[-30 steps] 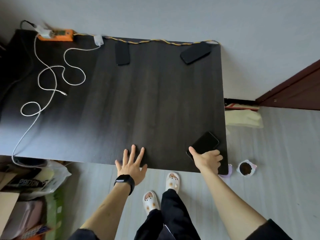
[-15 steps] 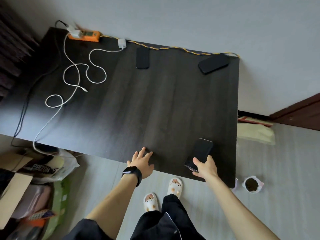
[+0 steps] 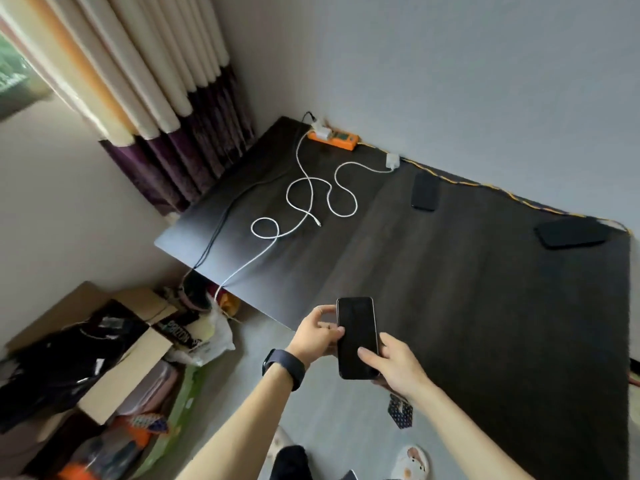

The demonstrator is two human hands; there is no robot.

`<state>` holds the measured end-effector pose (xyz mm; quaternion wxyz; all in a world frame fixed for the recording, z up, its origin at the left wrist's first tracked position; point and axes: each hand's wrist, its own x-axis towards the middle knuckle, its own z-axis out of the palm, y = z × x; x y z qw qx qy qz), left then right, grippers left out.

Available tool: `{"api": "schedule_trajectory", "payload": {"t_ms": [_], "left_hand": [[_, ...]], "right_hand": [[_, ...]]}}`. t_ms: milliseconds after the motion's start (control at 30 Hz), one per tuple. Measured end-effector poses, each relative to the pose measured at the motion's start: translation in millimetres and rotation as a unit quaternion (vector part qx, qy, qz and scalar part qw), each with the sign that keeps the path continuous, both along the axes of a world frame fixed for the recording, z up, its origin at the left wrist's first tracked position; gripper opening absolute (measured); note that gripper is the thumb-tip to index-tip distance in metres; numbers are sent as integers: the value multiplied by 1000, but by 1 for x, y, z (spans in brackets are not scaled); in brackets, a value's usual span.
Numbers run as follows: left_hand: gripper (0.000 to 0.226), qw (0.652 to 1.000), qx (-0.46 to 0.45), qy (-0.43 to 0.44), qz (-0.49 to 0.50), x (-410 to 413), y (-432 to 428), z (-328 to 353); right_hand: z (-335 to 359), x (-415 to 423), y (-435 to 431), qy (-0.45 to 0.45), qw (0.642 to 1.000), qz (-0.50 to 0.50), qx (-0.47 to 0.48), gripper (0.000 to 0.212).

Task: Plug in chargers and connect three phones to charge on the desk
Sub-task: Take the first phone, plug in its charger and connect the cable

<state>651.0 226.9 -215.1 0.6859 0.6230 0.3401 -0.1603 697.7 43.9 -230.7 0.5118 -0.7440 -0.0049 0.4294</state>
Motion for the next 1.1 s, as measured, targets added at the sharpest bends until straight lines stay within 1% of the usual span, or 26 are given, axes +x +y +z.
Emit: {"api": "schedule_trajectory", "payload": {"t_ms": [67, 133, 300, 333, 400, 533, 633, 767, 867, 1000, 1067, 1100], "left_hand": [[36, 999, -40, -9, 34, -11, 45, 8], [34, 997, -54, -16, 51, -21, 88, 12], [34, 996, -51, -17, 78, -50, 180, 10], [34, 995, -41, -13, 87, -56, 195, 7], [34, 994, -18, 3, 107, -64, 232, -2], [33, 989, 32, 30, 139, -63, 291, -8], [36, 983, 85, 46, 154, -49, 342, -17], [37, 976, 151, 58, 144, -21, 402, -24], [38, 969, 183, 92, 137, 0, 444, -29], [38, 956, 239, 135, 99, 25, 484, -44], [37, 948, 261, 150, 100, 40, 497, -47], [38, 947, 265, 155, 98, 46, 501, -51]], "right_hand": [[3, -5, 46, -9, 1000, 12, 6, 19], [8, -14, 90, -15, 1000, 26, 4, 17], [6, -34, 181, -36, 997, 71, -19, 17], [4, -38, 194, -31, 996, 80, -20, 15], [-4, -44, 225, -16, 995, 94, -31, 5], [-12, -39, 261, -16, 992, 109, -69, 15], [-23, -18, 288, -46, 986, 126, -100, 19], [-37, 19, 331, -81, 978, 150, -124, 25], [-45, 46, 365, -156, 949, 213, -170, 30], [-53, 68, 402, -264, 888, 322, -193, 39], [-60, 77, 414, -286, 860, 372, -199, 42], [-62, 80, 416, -271, 853, 393, -209, 44]]}}
